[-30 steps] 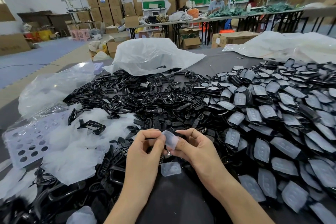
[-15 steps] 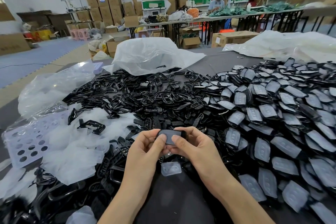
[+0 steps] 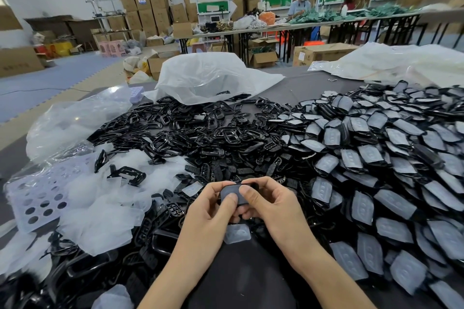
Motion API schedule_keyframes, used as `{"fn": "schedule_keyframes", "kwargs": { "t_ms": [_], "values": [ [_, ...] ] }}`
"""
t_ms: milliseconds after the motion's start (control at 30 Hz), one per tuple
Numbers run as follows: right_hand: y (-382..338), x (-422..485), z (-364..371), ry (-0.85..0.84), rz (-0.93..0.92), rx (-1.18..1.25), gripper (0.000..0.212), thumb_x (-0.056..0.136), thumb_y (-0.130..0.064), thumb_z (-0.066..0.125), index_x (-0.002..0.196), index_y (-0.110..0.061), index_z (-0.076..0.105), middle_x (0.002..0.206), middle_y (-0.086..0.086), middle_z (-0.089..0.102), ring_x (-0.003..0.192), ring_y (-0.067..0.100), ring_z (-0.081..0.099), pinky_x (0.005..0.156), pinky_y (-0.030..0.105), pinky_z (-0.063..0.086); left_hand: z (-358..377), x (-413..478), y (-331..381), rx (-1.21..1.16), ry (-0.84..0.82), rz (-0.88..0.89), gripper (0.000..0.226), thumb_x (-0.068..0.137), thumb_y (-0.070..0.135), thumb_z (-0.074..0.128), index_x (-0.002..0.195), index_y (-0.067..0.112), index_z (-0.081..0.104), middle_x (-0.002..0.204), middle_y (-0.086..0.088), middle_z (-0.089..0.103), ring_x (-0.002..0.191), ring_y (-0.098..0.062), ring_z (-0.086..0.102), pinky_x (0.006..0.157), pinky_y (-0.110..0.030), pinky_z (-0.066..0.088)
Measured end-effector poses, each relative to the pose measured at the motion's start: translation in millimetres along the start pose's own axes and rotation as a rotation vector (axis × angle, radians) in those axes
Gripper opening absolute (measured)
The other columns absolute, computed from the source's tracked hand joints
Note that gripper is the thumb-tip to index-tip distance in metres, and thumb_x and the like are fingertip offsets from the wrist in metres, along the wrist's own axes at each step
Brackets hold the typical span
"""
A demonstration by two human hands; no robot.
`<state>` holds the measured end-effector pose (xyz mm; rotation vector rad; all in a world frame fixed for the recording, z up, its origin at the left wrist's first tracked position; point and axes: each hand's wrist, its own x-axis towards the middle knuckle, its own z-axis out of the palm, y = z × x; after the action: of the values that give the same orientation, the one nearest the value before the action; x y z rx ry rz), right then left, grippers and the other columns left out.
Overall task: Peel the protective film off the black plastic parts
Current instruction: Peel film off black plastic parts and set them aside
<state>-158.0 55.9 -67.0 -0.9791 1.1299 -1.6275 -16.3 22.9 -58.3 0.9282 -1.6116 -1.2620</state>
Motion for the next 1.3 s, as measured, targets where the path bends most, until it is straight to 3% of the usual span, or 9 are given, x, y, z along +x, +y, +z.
{"fn": "schedule_keyframes", "kwargs": {
  "t_ms": [133, 233, 333, 567, 733, 833, 967, 1100, 1300],
  "values": [
    [-1.9, -0.5, -1.5, -0.001, 0.004, 0.019, 0.007, 0.092, -0.010, 0.070, 0.099, -0.008, 0.072, 0.078, 0.011, 0.075, 0.066, 0.019, 0.071, 0.062, 0.020, 0.055, -2.6, 1.0, -1.3, 0.087, 0.025, 0.043, 0.026, 0.099, 0.015, 0.057, 0.096, 0.037, 0.070, 0.088, 0.004, 0.075, 0.081, -0.012, 0.070, 0.075, -0.021, 0.054],
    [-2.6, -0.7, -2.9, -0.023, 0.010, 0.035, 0.011, 0.093, -0.009, 0.069, 0.103, -0.010, 0.072, 0.082, 0.013, 0.076, 0.070, 0.022, 0.072, 0.066, 0.020, 0.055, -2.0, 1.0, -0.4, 0.032, 0.033, 0.047, 0.026, 0.099, 0.011, 0.058, 0.098, 0.031, 0.074, 0.086, 0.001, 0.076, 0.077, -0.009, 0.072, 0.070, -0.015, 0.053],
    [0.4, 1.2, -4.6, -0.012, 0.016, 0.030, 0.011, 0.094, -0.007, 0.068, 0.102, -0.013, 0.073, 0.079, 0.006, 0.075, 0.068, 0.014, 0.070, 0.066, 0.018, 0.055, -1.5, 0.9, -0.5, 0.001, 0.013, 0.043, 0.029, 0.102, 0.008, 0.052, 0.106, 0.026, 0.074, 0.088, -0.002, 0.078, 0.081, -0.012, 0.074, 0.072, -0.015, 0.054],
    [3.1, 4.1, -4.1, 0.013, 0.036, 0.019, 0.020, 0.097, -0.012, 0.065, 0.088, -0.025, 0.077, 0.086, 0.006, 0.076, 0.068, 0.016, 0.068, 0.064, 0.022, 0.055, -0.8, 1.5, -2.2, 0.038, 0.002, 0.024, 0.026, 0.103, 0.012, 0.052, 0.106, 0.028, 0.072, 0.089, -0.002, 0.078, 0.088, -0.018, 0.075, 0.084, -0.032, 0.059],
    [3.7, 4.5, -3.3, 0.008, 0.022, 0.002, 0.011, 0.100, -0.010, 0.059, 0.099, -0.014, 0.069, 0.081, 0.009, 0.074, 0.066, 0.019, 0.068, 0.059, 0.022, 0.054, 3.2, -0.6, -3.8, 0.102, 0.069, 0.049, 0.015, 0.097, 0.018, 0.060, 0.094, 0.028, 0.069, 0.082, -0.001, 0.074, 0.080, -0.019, 0.071, 0.083, -0.043, 0.057],
    [2.7, 4.7, -4.6, -0.030, 0.051, 0.028, 0.007, 0.101, -0.009, 0.057, 0.103, -0.010, 0.063, 0.076, 0.009, 0.073, 0.064, 0.020, 0.070, 0.057, 0.022, 0.052, 3.4, -1.6, -3.1, 0.155, 0.073, 0.073, 0.017, 0.096, 0.019, 0.062, 0.088, 0.034, 0.067, 0.076, -0.001, 0.071, 0.075, -0.021, 0.066, 0.075, -0.035, 0.054],
    [3.0, 4.8, -4.7, -0.057, 0.117, 0.093, 0.005, 0.099, -0.010, 0.061, 0.103, -0.011, 0.057, 0.075, 0.014, 0.071, 0.064, 0.025, 0.069, 0.057, 0.024, 0.052, 0.5, -1.5, -1.5, 0.116, 0.063, 0.083, 0.025, 0.094, 0.015, 0.065, 0.091, 0.039, 0.072, 0.069, 0.000, 0.068, 0.065, -0.010, 0.066, 0.064, -0.018, 0.051],
    [3.0, 3.7, -5.3, -0.081, 0.141, 0.122, 0.011, 0.096, -0.010, 0.065, 0.101, -0.012, 0.055, 0.076, 0.014, 0.070, 0.065, 0.025, 0.067, 0.058, 0.024, 0.053, 1.5, -1.7, -3.0, 0.076, 0.049, 0.086, 0.026, 0.094, 0.016, 0.066, 0.095, 0.041, 0.075, 0.072, 0.001, 0.072, 0.069, -0.011, 0.070, 0.067, -0.016, 0.053],
    [-1.6, 1.8, -5.2, -0.063, 0.148, 0.090, 0.016, 0.090, -0.004, 0.072, 0.086, -0.020, 0.069, 0.075, 0.016, 0.070, 0.066, 0.025, 0.066, 0.060, 0.026, 0.054, 4.1, -3.7, -1.0, 0.122, -0.029, 0.141, 0.046, 0.099, 0.011, 0.057, 0.101, 0.054, 0.073, 0.093, 0.012, 0.077, 0.085, -0.007, 0.073, 0.077, -0.012, 0.052]
  ]
}}
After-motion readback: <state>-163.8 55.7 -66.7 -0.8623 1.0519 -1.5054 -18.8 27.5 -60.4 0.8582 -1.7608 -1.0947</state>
